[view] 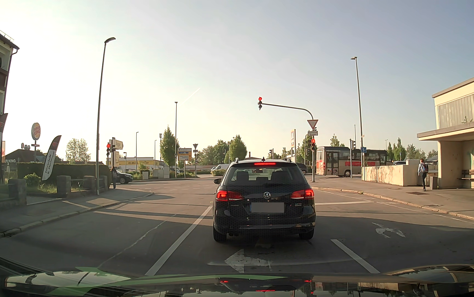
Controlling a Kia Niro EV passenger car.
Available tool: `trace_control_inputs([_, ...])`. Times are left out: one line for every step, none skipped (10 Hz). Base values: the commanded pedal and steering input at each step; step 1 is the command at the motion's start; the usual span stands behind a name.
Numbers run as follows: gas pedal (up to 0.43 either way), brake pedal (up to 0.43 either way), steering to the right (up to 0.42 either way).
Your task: Follow the waypoints while adhering to traffic rules and regulations
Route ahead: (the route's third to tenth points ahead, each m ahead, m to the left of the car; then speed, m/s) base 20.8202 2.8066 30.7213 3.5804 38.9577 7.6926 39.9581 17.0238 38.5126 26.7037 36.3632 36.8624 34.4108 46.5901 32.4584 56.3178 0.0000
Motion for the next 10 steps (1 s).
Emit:
trace_control_inputs([0.000, 0.348, -0.005])
trace_control_inputs([0.000, 0.348, -0.005])
trace_control_inputs([0.000, 0.348, -0.005])
trace_control_inputs([0.000, 0.348, -0.005])
trace_control_inputs([0.000, 0.348, -0.006])
trace_control_inputs([0.000, 0.348, -0.005])
trace_control_inputs([0.000, 0.348, -0.005])
trace_control_inputs([0.000, 0.348, -0.005])
trace_control_inputs([0.000, 0.348, -0.005])
trace_control_inputs([0.000, 0.354, -0.005])
